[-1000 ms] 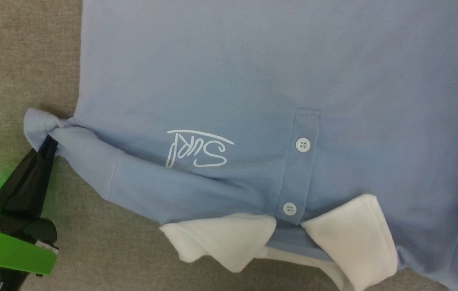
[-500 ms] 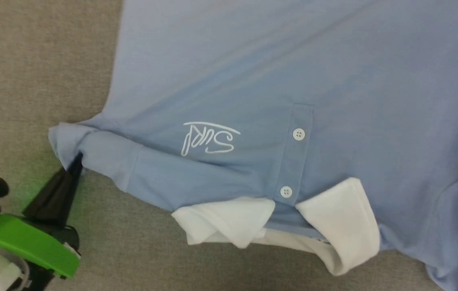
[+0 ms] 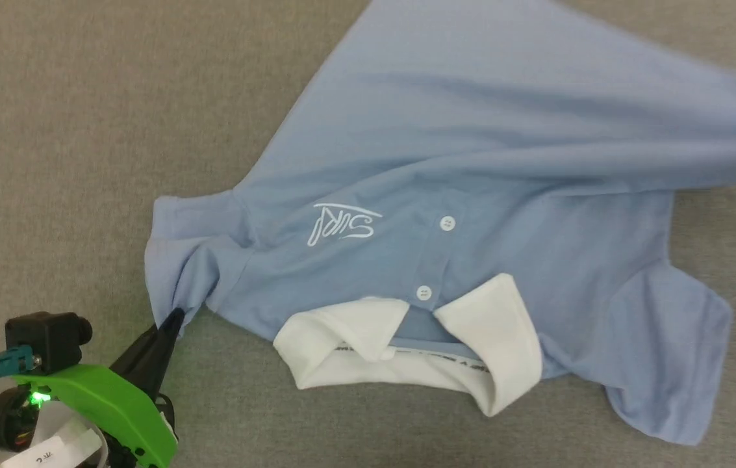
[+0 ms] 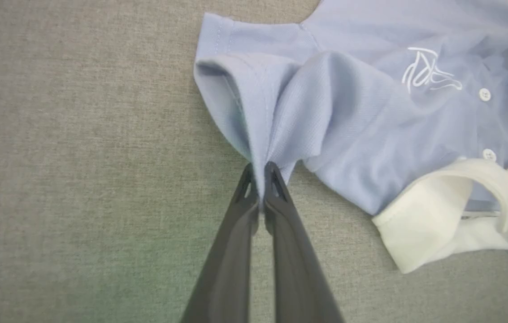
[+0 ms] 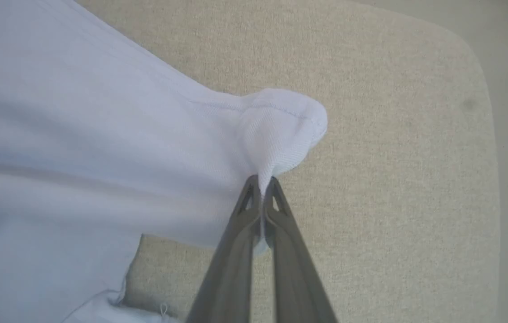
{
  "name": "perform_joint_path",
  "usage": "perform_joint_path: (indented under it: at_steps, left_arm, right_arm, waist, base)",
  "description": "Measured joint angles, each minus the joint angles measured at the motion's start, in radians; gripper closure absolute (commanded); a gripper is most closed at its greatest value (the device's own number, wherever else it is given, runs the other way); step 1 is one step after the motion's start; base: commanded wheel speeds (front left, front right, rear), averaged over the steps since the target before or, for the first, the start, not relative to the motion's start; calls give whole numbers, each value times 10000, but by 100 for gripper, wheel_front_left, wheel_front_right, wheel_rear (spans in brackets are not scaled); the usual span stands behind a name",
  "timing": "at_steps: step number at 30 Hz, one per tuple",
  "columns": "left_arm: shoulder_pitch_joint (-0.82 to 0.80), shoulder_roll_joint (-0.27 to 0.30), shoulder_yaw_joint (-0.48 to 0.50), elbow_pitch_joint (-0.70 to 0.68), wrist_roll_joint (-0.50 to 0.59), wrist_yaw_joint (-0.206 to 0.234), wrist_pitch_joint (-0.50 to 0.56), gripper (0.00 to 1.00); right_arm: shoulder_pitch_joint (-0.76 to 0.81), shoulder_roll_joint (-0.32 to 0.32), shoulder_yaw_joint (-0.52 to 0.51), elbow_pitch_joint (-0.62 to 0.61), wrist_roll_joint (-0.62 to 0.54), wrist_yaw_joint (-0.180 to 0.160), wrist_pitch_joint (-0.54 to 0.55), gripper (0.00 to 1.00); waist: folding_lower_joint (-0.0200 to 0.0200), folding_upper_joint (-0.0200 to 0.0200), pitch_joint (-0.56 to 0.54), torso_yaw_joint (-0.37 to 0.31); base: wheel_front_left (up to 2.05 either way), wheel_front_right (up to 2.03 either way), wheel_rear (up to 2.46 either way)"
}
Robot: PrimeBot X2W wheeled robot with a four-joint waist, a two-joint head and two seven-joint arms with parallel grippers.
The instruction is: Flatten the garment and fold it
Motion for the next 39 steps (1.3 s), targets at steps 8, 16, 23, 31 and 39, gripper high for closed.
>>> perform_joint_path:
  at_steps: [8, 16, 23, 31, 39]
  left_arm:
    - [23, -140, -163, 111, 12, 211, 138, 100]
    - [-2, -330, -347, 454, 12, 213, 190, 100]
    - [-8, -422, -376, 696, 10, 213, 190, 100]
    - [-13, -451, -372, 788, 10, 253, 171, 100]
    - [-110, -502, -439, 805, 10, 291, 171, 100]
  right_arm:
    - [4148, 1296, 199, -1377, 759, 0, -433, 100]
    - [6259, 2374, 1509, -715, 932, 0, -1139, 100]
    - [6185, 2690, 1386, -412, 940, 0, -2201, 0]
    - [4743, 2734, 581, -1476, 1615, 0, -4600, 0]
    - [3853, 2412, 727, -1220, 1482, 0, -6293, 0]
  waist:
    - [0, 0, -1051, -653]
    - [-1, 0, -1701, -1014]
    - [0, 0, -1954, -1038]
    - [-1, 0, -2222, -1118]
    - [-1, 0, -2327, -1040]
  base:
    - [0, 0, 0]
    - [0, 0, 0]
    - [0, 0, 0]
    - [0, 0, 0]
    - [0, 0, 0]
